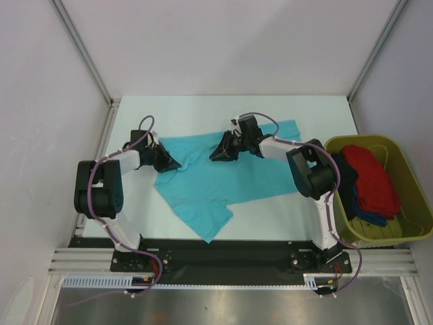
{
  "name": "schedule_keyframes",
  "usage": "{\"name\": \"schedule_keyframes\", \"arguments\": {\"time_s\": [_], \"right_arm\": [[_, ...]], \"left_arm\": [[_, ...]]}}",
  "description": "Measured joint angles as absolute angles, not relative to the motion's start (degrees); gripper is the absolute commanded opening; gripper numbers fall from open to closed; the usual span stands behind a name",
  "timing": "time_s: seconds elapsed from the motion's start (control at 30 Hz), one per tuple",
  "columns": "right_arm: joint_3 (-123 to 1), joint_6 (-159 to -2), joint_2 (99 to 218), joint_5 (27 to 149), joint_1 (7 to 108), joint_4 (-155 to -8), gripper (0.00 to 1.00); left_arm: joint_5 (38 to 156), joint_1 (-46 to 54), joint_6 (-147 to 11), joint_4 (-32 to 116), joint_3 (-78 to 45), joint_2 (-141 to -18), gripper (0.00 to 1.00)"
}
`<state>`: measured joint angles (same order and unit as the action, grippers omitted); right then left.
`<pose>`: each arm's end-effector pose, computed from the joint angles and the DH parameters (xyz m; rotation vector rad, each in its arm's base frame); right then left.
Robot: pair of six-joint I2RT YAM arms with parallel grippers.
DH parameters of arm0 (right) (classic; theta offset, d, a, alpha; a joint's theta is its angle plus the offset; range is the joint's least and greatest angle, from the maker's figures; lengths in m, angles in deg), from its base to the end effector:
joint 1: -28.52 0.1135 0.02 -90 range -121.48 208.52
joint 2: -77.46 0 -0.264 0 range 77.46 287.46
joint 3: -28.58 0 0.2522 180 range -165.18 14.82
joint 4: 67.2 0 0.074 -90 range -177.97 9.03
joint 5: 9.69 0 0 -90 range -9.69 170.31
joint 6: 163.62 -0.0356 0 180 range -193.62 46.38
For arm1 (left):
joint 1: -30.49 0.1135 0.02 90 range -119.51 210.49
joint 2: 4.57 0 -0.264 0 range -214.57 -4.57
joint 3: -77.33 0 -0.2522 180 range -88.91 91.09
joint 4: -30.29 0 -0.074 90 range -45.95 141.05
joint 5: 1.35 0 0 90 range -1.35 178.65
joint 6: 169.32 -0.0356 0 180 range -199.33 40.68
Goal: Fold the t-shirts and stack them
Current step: Fold the tshirt
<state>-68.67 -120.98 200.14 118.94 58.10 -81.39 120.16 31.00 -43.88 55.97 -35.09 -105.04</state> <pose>0.3967 0.2507 0.1625 -0.0207 2.5171 1.4083 0.3343 -0.0156 0.1471 -0.6135 2.5680 -0.9306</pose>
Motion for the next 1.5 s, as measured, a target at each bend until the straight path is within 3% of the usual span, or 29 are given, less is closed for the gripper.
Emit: {"name": "schedule_keyframes", "arguments": {"time_s": [0.43, 0.53, 0.7, 1.5], "right_arm": [[-69.6, -134.9, 207.8, 119.5, 59.4, -71.6, 0.09], [-71.2, -137.0, 209.0, 118.2, 59.9, -71.6, 0.11], [-74.8, -138.2, 210.6, 116.1, 61.1, -72.3, 0.22], [-82.7, -142.2, 217.1, 110.9, 62.2, -74.9, 0.29]], "left_arm": [[120.3, 33.0, -39.1, 51.3, -23.9, -108.4, 0.0], [120.3, 33.4, -38.5, 50.6, -23.8, -110.1, 0.0], [120.4, 33.8, -37.2, 49.4, -23.4, -113.3, 0.0], [120.4, 34.9, -36.3, 48.4, -17.8, -116.0, 0.01]]}}
